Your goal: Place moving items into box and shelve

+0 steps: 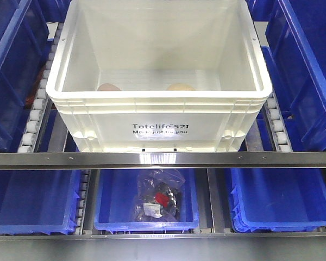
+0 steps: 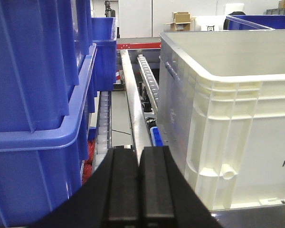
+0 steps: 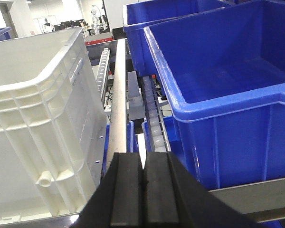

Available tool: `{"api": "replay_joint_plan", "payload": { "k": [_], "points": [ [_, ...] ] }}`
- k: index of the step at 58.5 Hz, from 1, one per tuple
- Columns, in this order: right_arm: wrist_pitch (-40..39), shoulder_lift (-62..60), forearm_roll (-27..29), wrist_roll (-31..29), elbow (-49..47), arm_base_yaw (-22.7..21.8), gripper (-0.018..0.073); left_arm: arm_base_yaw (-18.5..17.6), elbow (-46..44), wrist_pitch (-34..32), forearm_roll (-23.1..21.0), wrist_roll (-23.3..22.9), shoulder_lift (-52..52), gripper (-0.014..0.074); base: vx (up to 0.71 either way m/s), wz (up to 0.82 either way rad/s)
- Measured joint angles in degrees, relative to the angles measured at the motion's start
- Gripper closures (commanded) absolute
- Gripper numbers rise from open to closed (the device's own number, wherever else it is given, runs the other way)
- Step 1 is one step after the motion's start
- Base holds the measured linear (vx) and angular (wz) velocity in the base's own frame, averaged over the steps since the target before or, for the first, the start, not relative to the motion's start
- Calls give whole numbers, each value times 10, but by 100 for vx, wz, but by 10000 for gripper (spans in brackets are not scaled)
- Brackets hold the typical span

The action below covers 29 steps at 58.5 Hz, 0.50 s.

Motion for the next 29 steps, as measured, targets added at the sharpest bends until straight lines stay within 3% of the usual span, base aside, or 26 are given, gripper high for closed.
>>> {"api": "replay_joint_plan", "payload": {
  "k": [14,29],
  "points": [
    [0,0,44,-82,0,0,567,0,0,0,0,0,0,603,0,0],
    [-2,0,44,-93,0,0,567,0,0,0,0,0,0,603,0,0]
  ]
}}
